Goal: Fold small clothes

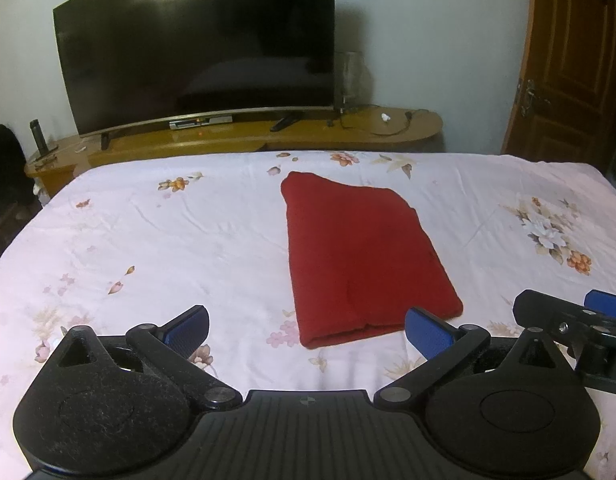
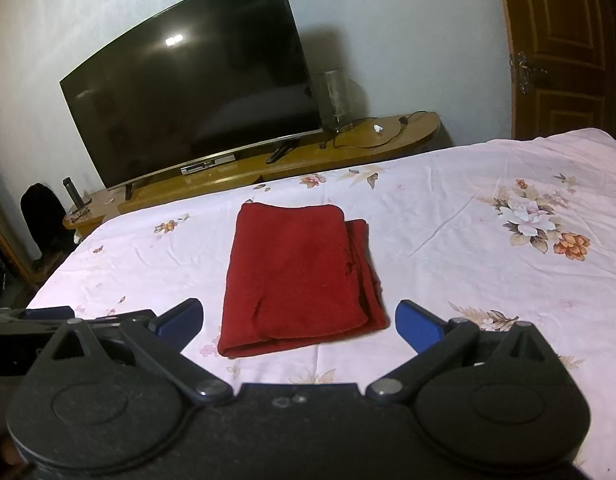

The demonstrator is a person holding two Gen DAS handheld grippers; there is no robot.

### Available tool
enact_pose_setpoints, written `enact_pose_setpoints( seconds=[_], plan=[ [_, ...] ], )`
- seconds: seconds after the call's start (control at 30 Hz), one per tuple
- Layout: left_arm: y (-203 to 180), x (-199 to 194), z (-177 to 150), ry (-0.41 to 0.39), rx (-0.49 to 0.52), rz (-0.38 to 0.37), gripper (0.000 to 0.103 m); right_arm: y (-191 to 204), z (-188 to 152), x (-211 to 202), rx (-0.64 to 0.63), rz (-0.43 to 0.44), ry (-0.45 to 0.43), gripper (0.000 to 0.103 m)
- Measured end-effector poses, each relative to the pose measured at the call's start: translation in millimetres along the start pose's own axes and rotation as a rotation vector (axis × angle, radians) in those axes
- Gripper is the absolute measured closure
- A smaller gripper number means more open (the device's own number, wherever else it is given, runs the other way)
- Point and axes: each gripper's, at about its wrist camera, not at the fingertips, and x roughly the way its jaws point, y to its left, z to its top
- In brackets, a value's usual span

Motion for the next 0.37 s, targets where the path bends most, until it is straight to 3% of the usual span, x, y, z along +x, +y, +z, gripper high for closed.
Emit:
enact_pose_setpoints(
  seconds=[0.27, 0.37],
  plan=[
    [-4, 12, 2, -0.002, 0.004, -0.065, 0.0, 0, 2, 10, -0.009, 0.003, 0.017, 0.001],
    [-6, 16, 4, -0.031, 0.005, -0.051, 0.0, -2, 3, 14, -0.006, 0.001, 0.017, 0.001]
  ],
)
